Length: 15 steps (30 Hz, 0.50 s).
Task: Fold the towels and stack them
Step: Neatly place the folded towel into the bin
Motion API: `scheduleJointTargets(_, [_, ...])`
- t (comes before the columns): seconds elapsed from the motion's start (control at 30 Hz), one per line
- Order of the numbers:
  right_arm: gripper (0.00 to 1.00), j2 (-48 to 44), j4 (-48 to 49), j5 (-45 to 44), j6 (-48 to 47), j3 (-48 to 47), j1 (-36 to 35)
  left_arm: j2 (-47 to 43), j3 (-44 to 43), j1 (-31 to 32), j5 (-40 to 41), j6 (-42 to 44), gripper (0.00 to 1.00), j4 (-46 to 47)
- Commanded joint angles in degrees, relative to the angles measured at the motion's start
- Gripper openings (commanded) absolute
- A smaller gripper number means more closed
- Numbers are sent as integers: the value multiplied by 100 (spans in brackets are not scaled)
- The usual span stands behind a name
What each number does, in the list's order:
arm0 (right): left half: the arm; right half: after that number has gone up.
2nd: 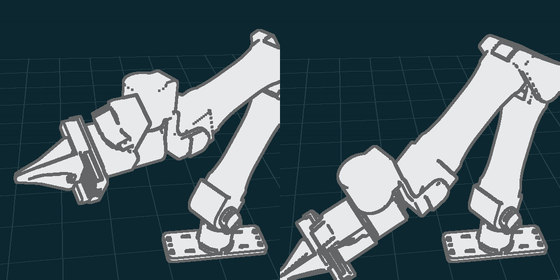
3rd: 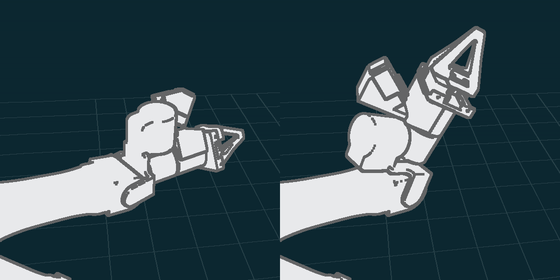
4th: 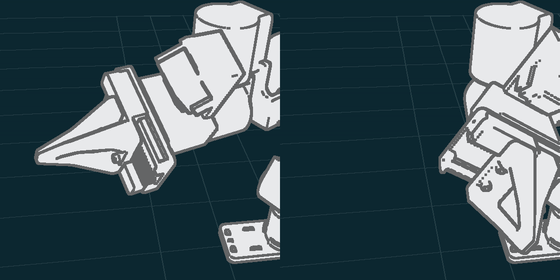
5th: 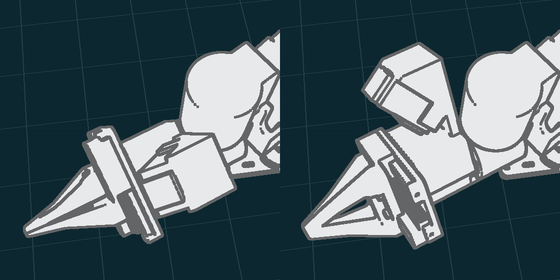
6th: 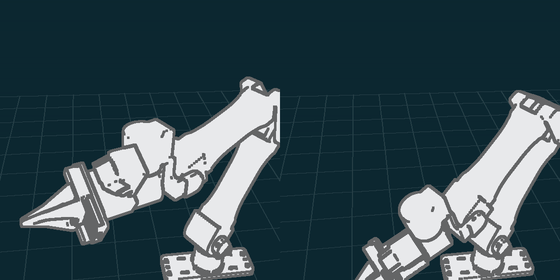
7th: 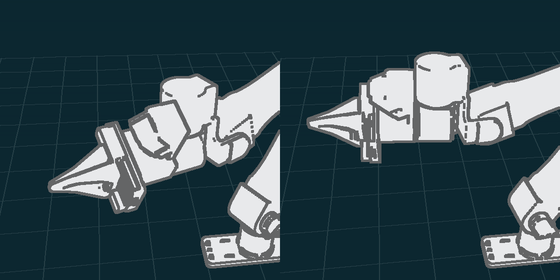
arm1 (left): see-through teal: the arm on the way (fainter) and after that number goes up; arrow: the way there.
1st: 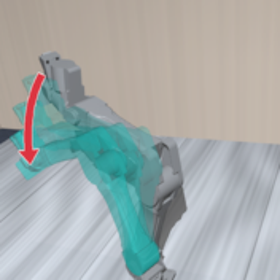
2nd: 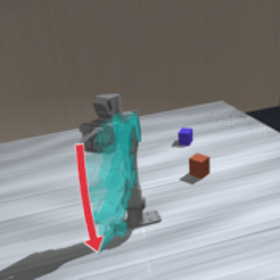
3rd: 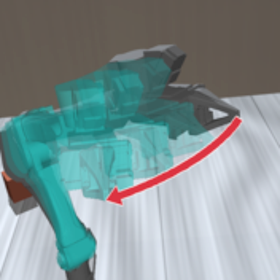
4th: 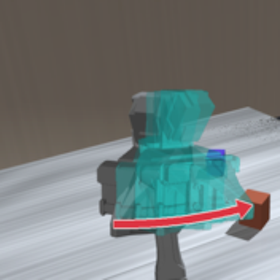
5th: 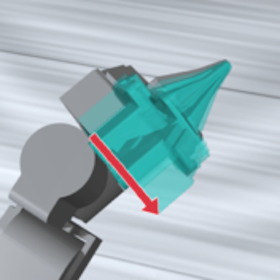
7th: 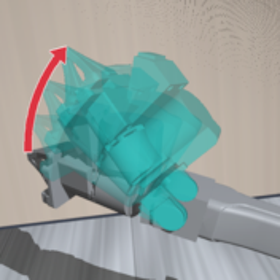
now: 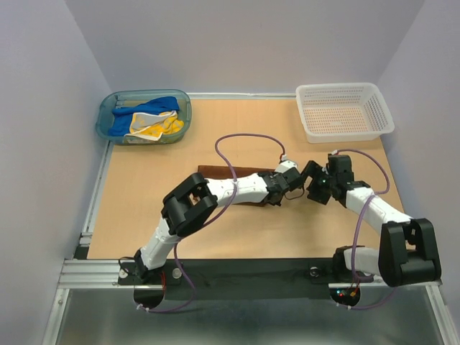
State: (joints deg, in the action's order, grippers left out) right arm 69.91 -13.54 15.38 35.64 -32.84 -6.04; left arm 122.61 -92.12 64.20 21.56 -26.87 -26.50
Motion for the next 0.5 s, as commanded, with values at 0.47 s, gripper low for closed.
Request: scheduleJointTargets(0.47, [92,1797,2961,1714,2130,305,-265,-896,370,-215,-460,-116,0,303])
